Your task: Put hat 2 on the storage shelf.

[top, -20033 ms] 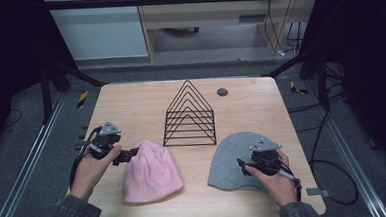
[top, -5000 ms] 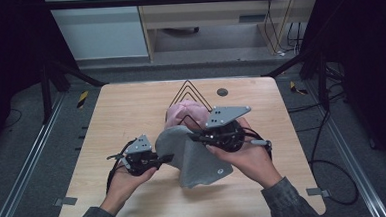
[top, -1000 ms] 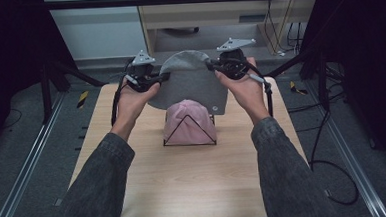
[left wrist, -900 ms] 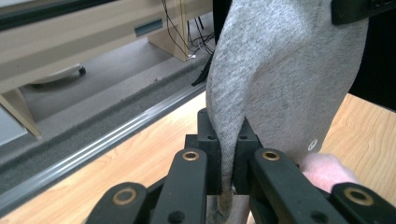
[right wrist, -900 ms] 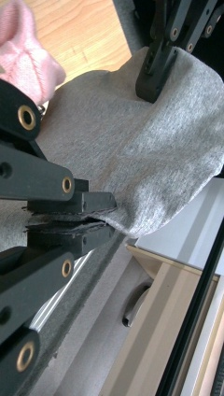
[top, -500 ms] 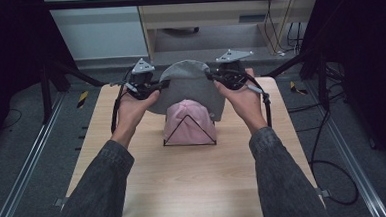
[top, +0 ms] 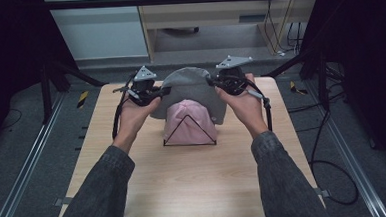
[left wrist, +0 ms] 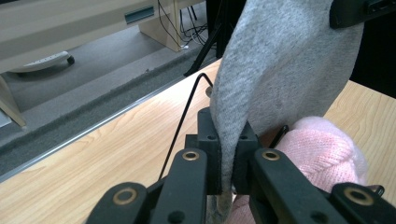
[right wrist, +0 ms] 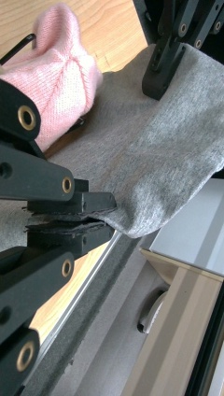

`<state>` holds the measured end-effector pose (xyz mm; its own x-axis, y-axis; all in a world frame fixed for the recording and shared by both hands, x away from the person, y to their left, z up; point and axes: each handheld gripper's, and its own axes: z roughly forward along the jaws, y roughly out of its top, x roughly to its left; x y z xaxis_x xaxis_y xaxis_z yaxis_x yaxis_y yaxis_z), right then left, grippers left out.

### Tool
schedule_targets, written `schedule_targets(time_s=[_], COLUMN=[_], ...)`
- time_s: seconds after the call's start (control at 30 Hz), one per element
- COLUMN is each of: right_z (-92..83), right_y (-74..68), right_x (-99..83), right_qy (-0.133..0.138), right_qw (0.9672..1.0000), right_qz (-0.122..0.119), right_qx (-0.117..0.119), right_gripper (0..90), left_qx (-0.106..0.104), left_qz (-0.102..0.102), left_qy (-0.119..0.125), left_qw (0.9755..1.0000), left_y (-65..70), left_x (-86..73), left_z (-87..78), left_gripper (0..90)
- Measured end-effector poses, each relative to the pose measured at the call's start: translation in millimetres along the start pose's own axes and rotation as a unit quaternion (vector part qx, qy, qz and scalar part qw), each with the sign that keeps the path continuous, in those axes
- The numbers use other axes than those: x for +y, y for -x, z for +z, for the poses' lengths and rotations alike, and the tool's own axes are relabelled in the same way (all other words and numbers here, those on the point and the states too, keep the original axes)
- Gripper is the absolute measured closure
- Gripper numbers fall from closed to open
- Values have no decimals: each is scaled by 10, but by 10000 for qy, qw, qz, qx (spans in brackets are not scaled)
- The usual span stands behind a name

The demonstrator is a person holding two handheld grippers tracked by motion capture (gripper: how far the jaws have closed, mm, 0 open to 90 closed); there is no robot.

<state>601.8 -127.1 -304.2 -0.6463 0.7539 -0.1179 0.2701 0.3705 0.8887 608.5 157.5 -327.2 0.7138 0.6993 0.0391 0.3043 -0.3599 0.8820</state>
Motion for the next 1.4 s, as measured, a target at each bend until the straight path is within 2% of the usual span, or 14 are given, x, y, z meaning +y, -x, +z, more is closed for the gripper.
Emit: schedule_targets(time_s=[0.9,1.4], right_z=[121,175], right_y=[-26,-42], right_x=[-148,-239], right_qy=[-232,-339], right_qw=[9997,9992], right_qz=[22,67], right_qx=[98,183], right_gripper=[865,874], left_qx=[-42,-49], left_qz=[-195,-190], left_qy=[-59,-164], left_qw=[9998,9997], left_y=[-52,-50], left_x=[-184,-276], left_z=[49,97], left_gripper=[859,858])
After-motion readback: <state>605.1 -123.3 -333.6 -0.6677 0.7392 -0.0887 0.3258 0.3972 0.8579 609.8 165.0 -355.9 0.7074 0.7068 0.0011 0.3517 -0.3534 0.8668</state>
